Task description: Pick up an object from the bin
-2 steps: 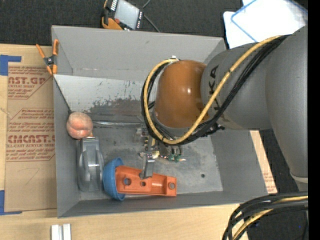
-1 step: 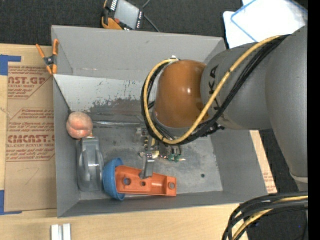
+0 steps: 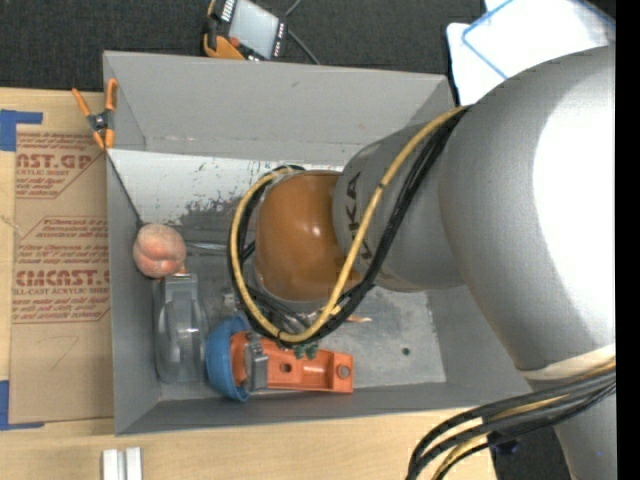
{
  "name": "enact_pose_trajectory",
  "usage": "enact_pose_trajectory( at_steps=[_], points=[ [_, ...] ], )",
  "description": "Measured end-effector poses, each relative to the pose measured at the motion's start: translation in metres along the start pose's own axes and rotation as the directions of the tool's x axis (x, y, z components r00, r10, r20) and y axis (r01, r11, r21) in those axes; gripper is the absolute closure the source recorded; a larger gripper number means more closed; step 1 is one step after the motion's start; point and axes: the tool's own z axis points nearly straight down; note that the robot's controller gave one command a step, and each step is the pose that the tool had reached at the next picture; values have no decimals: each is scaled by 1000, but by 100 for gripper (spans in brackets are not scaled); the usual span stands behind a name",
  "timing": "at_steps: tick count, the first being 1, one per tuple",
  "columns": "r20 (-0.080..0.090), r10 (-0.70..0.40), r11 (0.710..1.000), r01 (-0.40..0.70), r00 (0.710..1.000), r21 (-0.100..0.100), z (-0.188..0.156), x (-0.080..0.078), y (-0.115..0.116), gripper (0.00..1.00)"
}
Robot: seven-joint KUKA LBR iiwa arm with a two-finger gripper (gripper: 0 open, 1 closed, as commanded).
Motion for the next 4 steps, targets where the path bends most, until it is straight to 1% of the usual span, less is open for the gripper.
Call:
enact_pose_trajectory(
  at_steps=[1,2,3,4],
  points=[
    [1,142,990,-142,990,0,9,14,-6,0],
    [1,11,1000,-11,1000,0,19,3,6,0],
    [-12,45,999,-45,999,1,0,8,5,0],
    [-2,59,998,-59,998,-1,-33,1,5,0]
  ],
)
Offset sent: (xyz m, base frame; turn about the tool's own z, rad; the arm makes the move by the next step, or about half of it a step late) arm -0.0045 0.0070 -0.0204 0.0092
